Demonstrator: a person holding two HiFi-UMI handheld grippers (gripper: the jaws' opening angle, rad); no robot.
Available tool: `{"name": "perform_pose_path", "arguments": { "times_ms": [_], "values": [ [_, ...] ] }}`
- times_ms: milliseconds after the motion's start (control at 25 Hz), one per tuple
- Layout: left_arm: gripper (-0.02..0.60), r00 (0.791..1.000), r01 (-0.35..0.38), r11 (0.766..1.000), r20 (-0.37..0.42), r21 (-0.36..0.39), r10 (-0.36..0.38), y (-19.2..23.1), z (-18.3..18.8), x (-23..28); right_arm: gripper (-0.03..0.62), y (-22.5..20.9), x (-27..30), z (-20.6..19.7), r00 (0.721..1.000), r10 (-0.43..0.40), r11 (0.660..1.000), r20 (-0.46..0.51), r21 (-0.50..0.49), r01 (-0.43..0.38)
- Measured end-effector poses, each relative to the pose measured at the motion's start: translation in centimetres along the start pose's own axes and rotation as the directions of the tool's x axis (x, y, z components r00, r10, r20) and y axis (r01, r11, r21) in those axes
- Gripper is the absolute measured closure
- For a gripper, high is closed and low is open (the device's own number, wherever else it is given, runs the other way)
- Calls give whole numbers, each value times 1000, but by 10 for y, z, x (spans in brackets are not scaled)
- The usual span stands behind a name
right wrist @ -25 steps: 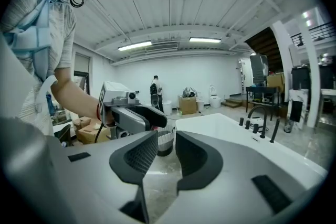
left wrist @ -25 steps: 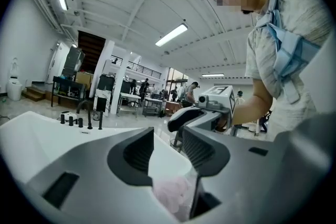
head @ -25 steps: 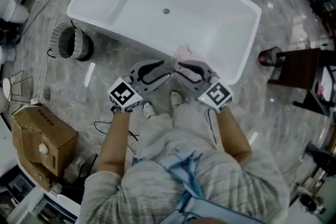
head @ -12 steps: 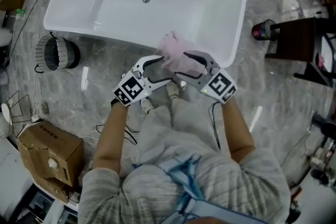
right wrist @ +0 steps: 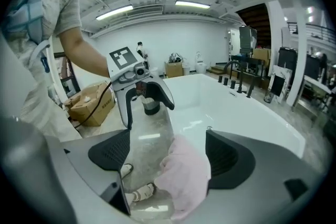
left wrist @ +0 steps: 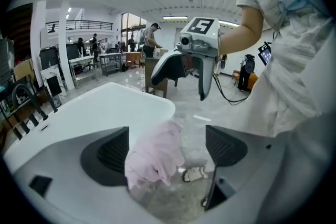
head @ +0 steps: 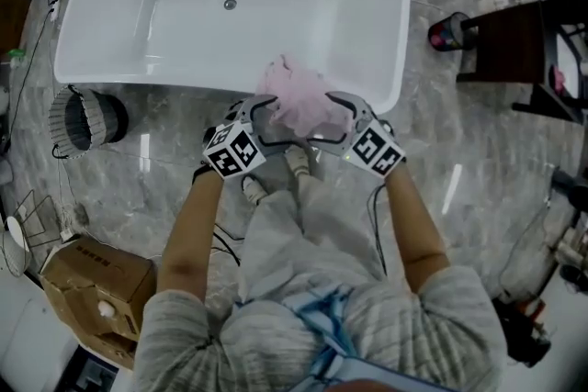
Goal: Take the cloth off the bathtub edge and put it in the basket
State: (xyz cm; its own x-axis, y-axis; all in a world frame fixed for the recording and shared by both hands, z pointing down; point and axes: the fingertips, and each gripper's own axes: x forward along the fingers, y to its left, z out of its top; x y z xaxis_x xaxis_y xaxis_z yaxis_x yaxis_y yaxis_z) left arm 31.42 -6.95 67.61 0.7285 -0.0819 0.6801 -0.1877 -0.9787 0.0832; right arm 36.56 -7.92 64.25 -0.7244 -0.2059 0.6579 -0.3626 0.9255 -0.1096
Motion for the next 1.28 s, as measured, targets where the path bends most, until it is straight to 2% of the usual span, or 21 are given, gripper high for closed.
{"name": "perform_pose_path", "arguments": {
  "times_ms": [80,120,360,520,840,1040,1280],
  "values": [
    [128,999,16,1000,-42,18,-15,7,-10,10,135,-6,6,-19,999,-15,1000,-50,-7,15],
    [126,998,23,999,-59,23,-22,10,-15,15,131,-10,9,-28,997,-23,1000,-72,-7,23],
    [125,983,70,996,-171,56,-59,25,-46,56,131,-32,36,-91,976,-32,999,-214,6,35],
    [125,967,101,994,-239,47,-87,36,-74,84,131,-44,55,-144,944,-17,1000,-331,11,22],
    [125,888,153,985,-449,84,-100,66,-137,120,131,-65,80,-218,856,0,1000,-517,-10,-6],
    [126,845,201,972,-523,120,-110,75,-156,136,131,-71,94,-241,808,11,999,-589,-27,-33],
    [126,804,197,973,-587,121,-90,84,-175,152,131,-72,111,-264,752,21,996,-659,-50,-71]
  ]
}}
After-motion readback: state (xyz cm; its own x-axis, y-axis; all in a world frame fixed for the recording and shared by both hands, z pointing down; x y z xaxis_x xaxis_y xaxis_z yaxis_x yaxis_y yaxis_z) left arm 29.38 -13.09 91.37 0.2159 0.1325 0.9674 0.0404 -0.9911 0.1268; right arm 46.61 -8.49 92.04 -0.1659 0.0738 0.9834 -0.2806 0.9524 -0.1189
